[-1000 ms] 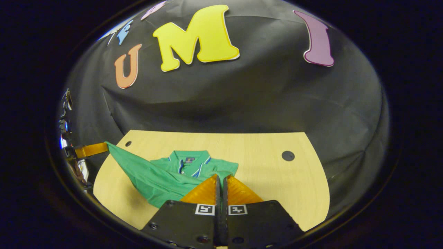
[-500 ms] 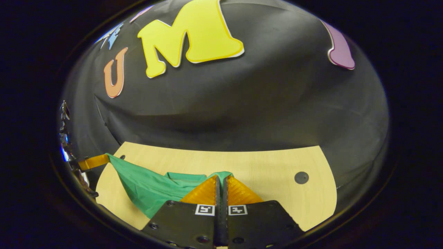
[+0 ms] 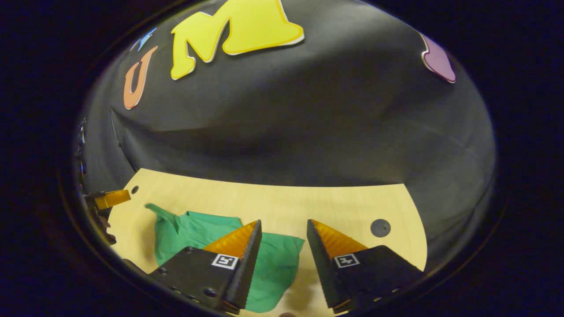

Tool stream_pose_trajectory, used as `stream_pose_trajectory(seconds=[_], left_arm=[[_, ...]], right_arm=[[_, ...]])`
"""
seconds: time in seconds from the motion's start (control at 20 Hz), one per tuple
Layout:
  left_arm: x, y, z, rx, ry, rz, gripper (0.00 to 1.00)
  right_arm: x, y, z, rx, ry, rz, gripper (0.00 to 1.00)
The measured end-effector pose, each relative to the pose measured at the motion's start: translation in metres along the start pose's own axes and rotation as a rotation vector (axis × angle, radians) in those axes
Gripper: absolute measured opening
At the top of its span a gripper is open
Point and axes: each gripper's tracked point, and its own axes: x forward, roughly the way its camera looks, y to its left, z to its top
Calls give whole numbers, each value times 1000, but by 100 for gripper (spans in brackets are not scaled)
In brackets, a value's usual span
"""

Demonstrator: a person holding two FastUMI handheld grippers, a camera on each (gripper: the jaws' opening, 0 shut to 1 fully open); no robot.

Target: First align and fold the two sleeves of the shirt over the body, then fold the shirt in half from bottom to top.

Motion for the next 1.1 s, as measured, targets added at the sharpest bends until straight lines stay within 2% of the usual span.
stream_pose_trajectory(seconds=[0.05,0.1,0.15,0.25,0.5,0.6,0.7,0.8,0.85,1.0,1.05,1.1], left_arm=[[-6,2,3,7,-18,10,86],[-13,2,7,6,-32,14,100],[-18,2,9,13,-41,25,100],[-32,-1,17,27,-68,35,100],[-86,-17,45,52,-154,33,100],[-115,-25,59,64,-197,22,100],[-154,-31,74,85,-259,30,100],[-199,-37,91,113,-338,26,100],[-222,-40,95,121,-370,19,100],[-295,-52,98,131,-466,-2,100],[-317,-55,95,129,-483,-16,100],[-338,-59,89,125,-497,-31,100]], right_arm=[[-7,-1,2,-3,-23,-5,72],[-13,-4,5,-9,-46,-18,85],[-21,-5,9,-16,-70,-29,99],[-35,-2,14,-26,-98,-28,96],[-89,4,37,-48,-194,-41,96],[-125,12,46,-62,-246,-45,100],[-164,24,55,-57,-300,-39,100],[-209,37,62,-59,-360,-46,94],[-233,45,63,-57,-388,-42,96],[-303,74,52,-42,-444,-26,96],[-330,84,43,-42,-461,-30,93],[-353,92,33,-44,-473,-33,96]])
